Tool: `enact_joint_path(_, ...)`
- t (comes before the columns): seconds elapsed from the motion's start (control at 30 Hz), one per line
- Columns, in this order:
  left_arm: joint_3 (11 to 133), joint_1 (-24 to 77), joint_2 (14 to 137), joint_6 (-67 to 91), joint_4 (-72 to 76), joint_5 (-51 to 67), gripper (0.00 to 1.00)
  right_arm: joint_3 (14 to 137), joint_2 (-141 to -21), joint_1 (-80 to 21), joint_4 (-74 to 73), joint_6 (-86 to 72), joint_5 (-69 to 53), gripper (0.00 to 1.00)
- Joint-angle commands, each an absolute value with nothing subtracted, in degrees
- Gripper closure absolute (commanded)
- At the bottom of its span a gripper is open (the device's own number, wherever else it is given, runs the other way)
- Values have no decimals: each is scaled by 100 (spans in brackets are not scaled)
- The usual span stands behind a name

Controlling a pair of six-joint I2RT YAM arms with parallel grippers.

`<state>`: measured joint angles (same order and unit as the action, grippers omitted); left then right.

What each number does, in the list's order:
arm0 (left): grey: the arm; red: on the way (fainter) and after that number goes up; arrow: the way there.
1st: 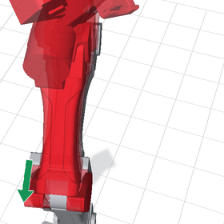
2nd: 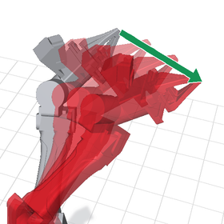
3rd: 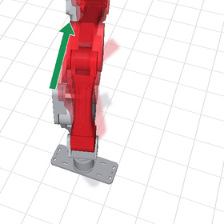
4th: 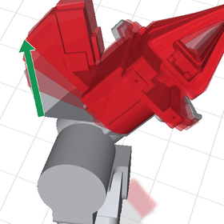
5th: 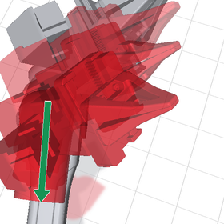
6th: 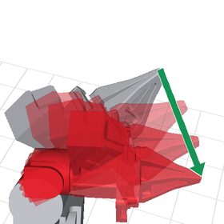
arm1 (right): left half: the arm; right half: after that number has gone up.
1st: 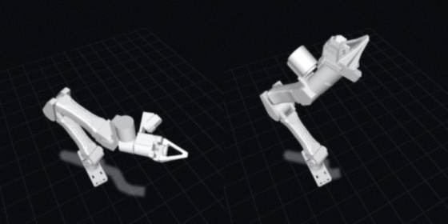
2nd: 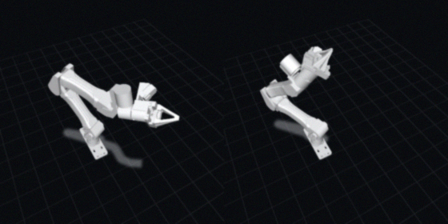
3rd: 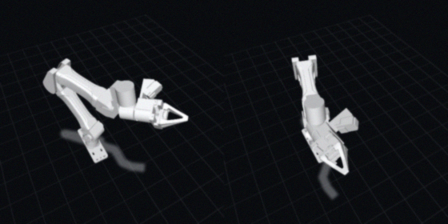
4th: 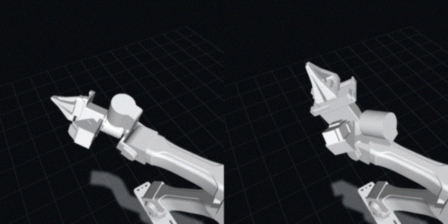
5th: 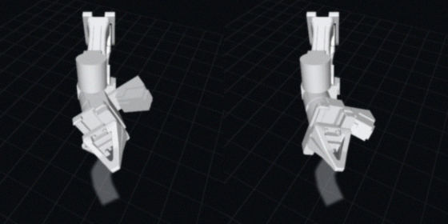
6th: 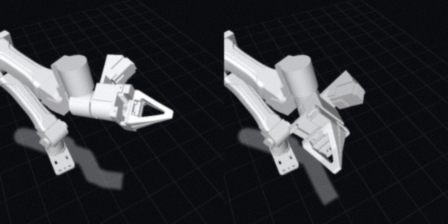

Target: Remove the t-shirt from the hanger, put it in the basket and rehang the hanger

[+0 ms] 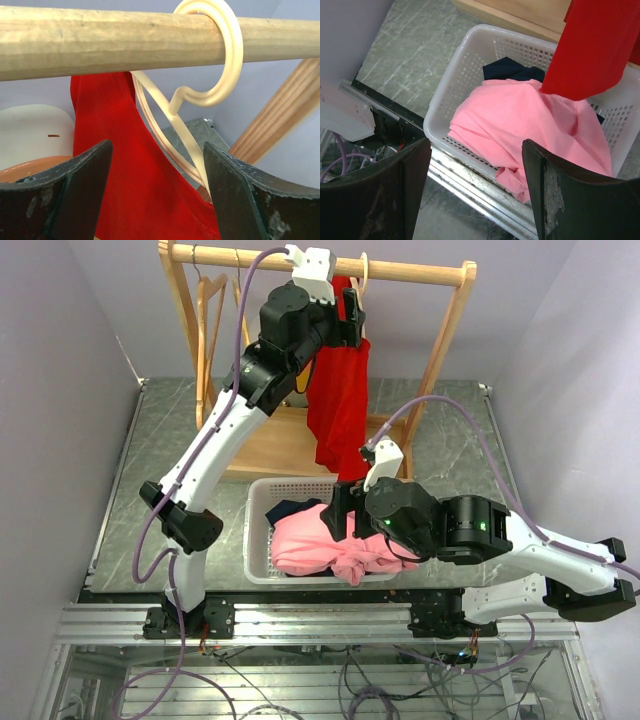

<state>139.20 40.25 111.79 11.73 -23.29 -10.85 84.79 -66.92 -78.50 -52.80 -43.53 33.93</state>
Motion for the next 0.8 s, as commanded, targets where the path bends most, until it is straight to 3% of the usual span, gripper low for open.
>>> enact_joint_path(0.0,13872,4064,11279,964,-1966,-1339,17,8401,-6673,-7891,-5071,-4273,3354,27)
enact_joint_path(0.33,13765,4066,11205,767,-2047,-1795,28,8327,-6613,-7891,-5054,-4307,3362,27)
enact_joint_path(0.77,13153,4172,10877,592,-642,-873,16,8178,-6646,-7894,-4874,-4254,3185,28)
